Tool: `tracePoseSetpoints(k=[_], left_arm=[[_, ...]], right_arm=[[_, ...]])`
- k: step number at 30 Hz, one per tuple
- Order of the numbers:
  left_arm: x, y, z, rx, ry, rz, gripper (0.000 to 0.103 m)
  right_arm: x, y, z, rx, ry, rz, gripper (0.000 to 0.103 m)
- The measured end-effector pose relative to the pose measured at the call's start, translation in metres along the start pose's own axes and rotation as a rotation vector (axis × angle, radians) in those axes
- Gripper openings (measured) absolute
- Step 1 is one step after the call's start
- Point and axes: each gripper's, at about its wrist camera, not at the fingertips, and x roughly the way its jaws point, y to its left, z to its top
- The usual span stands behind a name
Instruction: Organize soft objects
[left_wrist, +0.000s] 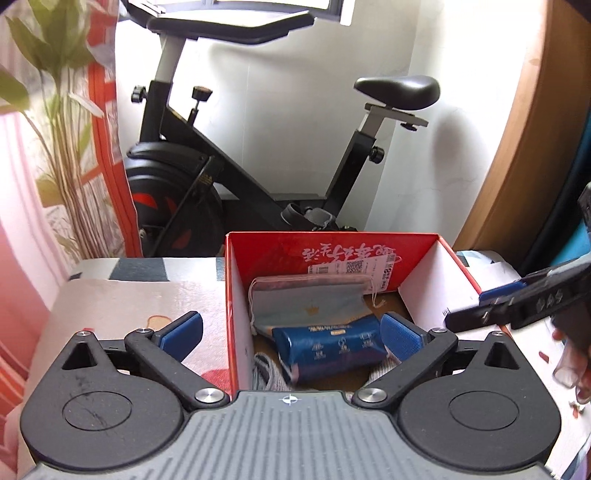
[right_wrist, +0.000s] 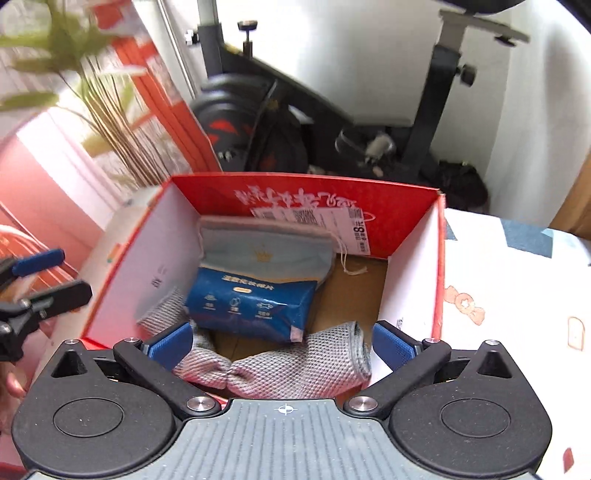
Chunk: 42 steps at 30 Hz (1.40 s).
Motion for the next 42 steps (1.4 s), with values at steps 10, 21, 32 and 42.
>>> tracePoseSetpoints(k=[10, 21, 32, 42], left_arm=[[-0.046, -0.004, -0.047, 0.006, -0.038, 0.012, 0.103], [-0.041, 0.0, -0.095, -0.113, 0.038, -0.025, 0.103], [-0.028, -0.001, -0.107, -0.137, 0.06, -0.041, 0.079], [-0.001, 0.027, -0.123, -0.277, 0.173, -0.104, 0.07]], right_arm=[[-0.058, -0.005, -0.074, 0.049, -0.227, -0.014, 0.103], [-0.05, -0.025, -0.153, 0.138, -0.219, -0.012, 0.103], [-0.028, -0.025, -0.174, 0.125, -0.178, -0.007, 0.102], [0.0, -0.04, -0.194, 0.2, -0.084, 0.023, 0.102]])
